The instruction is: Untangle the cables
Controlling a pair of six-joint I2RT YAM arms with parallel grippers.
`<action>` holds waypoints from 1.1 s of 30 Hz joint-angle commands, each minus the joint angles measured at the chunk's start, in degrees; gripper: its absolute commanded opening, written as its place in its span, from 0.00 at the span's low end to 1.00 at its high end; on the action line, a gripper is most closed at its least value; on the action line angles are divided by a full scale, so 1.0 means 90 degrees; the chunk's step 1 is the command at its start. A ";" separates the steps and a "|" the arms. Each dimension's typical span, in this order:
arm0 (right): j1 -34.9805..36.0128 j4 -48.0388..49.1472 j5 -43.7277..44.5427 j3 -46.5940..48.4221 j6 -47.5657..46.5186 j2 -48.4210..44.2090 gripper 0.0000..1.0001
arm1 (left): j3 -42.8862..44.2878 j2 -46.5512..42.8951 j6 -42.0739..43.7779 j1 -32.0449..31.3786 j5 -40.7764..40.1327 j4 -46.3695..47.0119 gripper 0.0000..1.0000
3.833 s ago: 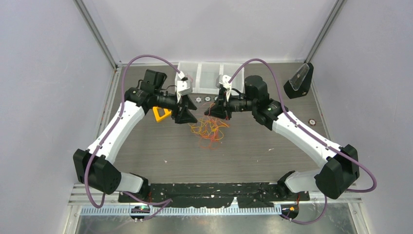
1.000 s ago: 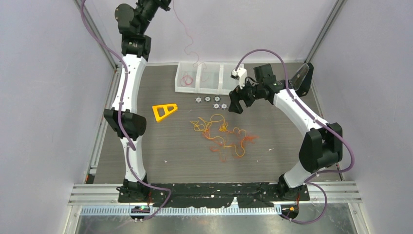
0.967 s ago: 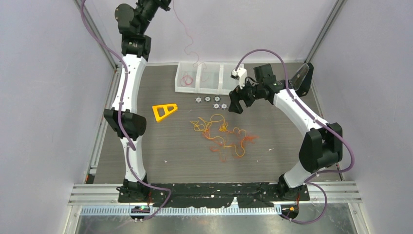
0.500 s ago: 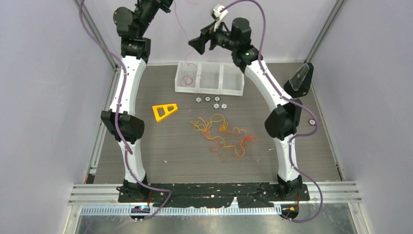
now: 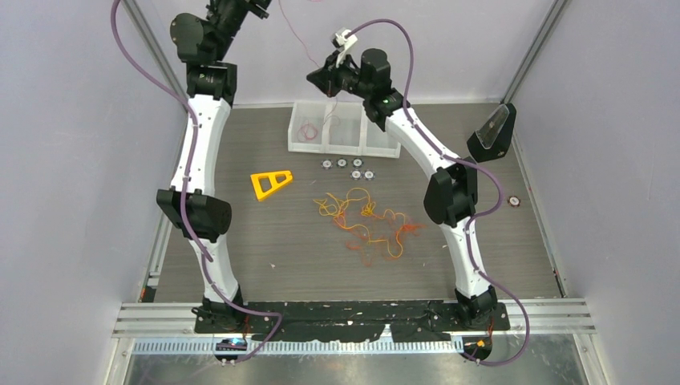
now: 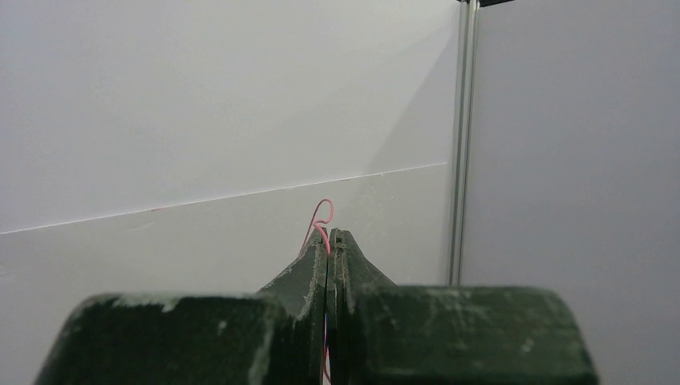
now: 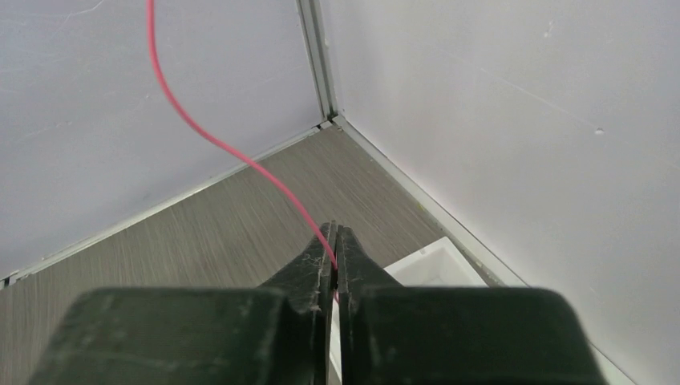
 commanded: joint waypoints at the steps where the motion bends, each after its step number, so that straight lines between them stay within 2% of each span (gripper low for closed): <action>1: 0.0105 0.0857 0.0354 0.0695 0.0189 0.0068 0.05 | -0.0214 -0.0494 -0.0226 0.0142 0.0080 0.0450 0.00; 7: 0.0173 0.1492 0.0378 0.1103 0.0489 0.0164 0.05 | -0.1187 -0.0839 -0.0169 0.0175 0.0238 0.0706 0.00; 13: 0.0207 0.1916 0.0340 0.1173 0.0914 0.0161 0.05 | -0.1410 -0.0835 -0.0195 0.0206 0.0245 0.0761 0.00; 16: 0.0261 0.2062 0.0360 0.1245 0.0804 0.0204 0.05 | -0.1468 -0.0805 -0.0126 0.0212 0.0242 0.0730 0.00; 33: 0.0457 0.2819 0.1305 0.1978 0.0371 0.1860 0.05 | -0.2445 -0.0673 0.0188 0.0451 0.0355 0.0568 0.00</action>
